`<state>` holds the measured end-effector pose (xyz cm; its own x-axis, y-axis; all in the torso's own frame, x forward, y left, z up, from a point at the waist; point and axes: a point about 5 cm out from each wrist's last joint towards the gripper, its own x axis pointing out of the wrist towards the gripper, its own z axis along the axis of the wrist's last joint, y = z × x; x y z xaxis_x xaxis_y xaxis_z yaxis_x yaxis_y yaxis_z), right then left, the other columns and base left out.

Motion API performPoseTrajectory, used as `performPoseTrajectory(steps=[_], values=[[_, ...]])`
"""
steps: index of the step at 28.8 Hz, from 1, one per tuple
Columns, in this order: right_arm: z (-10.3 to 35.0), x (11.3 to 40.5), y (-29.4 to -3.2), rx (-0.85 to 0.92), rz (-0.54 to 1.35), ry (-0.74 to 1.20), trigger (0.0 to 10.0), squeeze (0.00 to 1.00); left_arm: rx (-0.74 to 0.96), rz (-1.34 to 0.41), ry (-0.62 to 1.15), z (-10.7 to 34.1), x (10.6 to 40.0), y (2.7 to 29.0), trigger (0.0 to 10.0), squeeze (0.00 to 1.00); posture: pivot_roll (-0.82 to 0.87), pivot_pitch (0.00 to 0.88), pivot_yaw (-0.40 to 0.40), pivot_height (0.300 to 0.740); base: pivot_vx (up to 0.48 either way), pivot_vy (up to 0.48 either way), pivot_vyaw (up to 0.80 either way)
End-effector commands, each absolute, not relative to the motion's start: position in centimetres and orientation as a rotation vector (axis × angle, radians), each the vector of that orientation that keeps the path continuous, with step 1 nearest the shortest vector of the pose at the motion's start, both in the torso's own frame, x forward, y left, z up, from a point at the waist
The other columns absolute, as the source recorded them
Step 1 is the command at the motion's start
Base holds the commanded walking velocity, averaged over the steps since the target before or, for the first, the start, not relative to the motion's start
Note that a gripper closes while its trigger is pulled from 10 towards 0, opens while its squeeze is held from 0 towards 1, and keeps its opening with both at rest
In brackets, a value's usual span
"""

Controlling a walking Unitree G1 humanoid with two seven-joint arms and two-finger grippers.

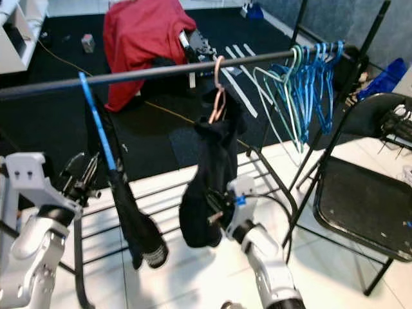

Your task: Hang hanger

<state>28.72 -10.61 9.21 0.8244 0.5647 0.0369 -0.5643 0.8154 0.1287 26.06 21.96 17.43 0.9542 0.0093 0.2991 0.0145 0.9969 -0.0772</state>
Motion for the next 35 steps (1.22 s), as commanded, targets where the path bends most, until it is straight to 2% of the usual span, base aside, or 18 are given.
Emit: performPoseTrajectory(steps=[1,13,23,35], values=[[9.2,28.4,-10.2,0.146,0.622,-0.004,10.0,0.00,-0.061,0.009,-0.303,17.3,25.9,22.2,10.0,0.00,-0.01,0.151,-0.067,0.740,0.000,0.480,0.00],[9.2,28.3,-10.0,0.151,0.627,-0.003,10.0,0.00,-0.056,0.000,-0.298,17.2,25.9,22.1,10.0,0.00,-0.01,0.157,-0.069,0.740,0.000,0.476,0.00],[9.1,28.0,-9.6,0.168,0.617,0.003,10.0,0.00,-0.021,-0.022,-0.296,17.1,26.1,20.9,10.0,0.00,-0.02,0.175,-0.066,0.740,0.000,-0.480,0.00],[9.2,27.5,-10.2,0.164,0.571,-0.016,10.0,0.00,-0.039,0.011,-0.313,17.6,26.5,21.1,10.0,0.00,-0.02,0.180,-0.061,0.740,0.000,0.000,0.00]])
